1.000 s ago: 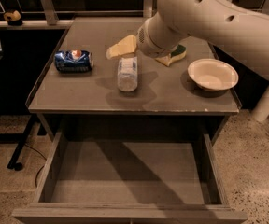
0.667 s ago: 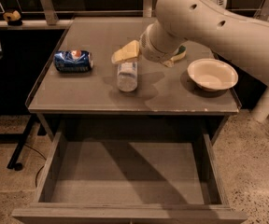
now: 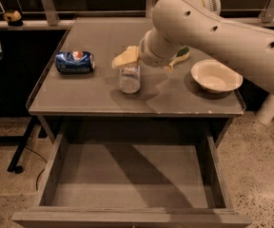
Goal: Place blue plastic bottle into top drawer
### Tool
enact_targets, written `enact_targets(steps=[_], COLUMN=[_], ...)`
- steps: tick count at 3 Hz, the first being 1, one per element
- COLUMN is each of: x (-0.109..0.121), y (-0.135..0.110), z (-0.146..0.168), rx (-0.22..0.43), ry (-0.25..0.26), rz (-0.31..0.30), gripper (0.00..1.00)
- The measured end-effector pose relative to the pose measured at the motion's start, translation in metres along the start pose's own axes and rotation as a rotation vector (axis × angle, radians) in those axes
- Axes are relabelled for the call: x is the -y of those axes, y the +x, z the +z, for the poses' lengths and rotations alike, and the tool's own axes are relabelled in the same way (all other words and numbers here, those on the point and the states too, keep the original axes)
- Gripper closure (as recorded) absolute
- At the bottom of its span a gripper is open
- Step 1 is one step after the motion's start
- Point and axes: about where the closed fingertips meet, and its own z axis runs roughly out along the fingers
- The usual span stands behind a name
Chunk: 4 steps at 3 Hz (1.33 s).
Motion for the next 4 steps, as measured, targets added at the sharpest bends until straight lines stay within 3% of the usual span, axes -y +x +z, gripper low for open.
enact_targets(steps=[4], x=[-0.02], y=[0.006], z=[0.017], rx=[-0.035], ry=[-0.01], rz=[-0.031], gripper=[0.0])
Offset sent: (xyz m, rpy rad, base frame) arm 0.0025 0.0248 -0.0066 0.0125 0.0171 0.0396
